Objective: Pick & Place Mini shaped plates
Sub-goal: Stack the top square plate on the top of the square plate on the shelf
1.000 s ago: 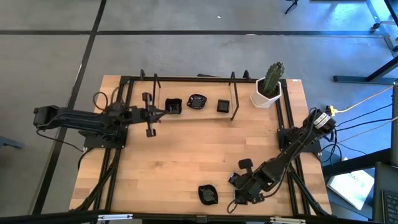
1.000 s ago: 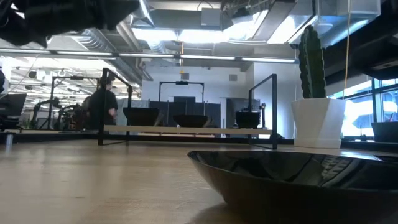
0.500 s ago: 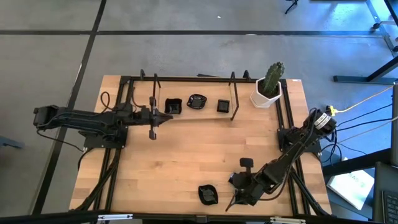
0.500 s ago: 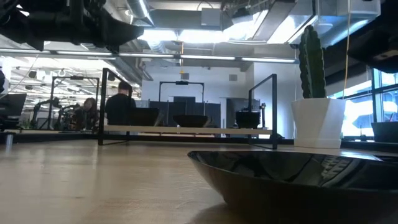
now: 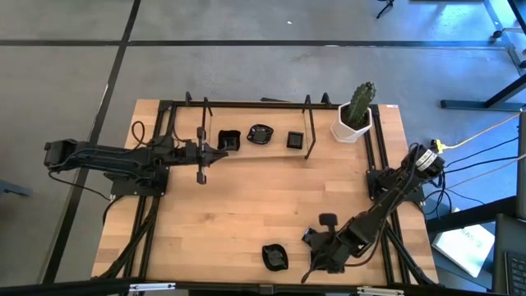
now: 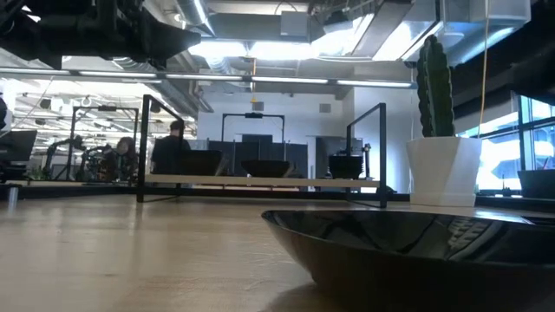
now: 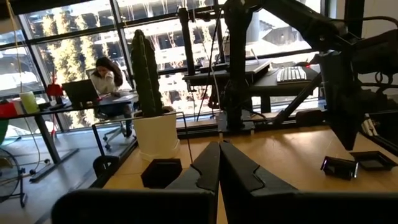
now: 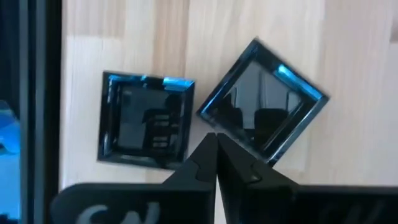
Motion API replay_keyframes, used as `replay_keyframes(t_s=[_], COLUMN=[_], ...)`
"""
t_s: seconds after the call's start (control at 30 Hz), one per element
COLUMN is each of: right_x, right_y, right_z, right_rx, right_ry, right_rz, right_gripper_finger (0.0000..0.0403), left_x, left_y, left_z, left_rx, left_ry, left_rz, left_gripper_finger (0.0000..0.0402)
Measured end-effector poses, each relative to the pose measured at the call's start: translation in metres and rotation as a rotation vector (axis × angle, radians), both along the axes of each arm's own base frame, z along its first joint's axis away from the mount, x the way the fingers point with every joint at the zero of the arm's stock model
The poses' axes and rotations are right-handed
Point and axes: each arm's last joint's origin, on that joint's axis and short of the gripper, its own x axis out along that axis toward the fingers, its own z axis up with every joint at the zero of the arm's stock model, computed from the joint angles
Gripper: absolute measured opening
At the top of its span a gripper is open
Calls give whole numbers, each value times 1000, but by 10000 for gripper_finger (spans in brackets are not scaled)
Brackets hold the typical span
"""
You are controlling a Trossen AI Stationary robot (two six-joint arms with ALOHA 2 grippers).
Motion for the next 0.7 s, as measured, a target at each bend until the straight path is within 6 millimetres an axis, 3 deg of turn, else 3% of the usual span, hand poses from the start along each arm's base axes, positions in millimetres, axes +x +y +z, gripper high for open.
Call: replay_keyframes(t_s=[0.2,0.7], right_x=[0,-1], right_y=[4,2], right_z=[0,-2], right_rx=[74,62], right_ry=[22,55], right_rz=[39,42], right_gripper_finger=[7,7], left_x=[0,0], left_y=[0,0], left_z=[-1,-2], left_rx=[-26,-28], left_ry=[3,16], left_rz=[-2,-2], left_gripper_finger=[7,8])
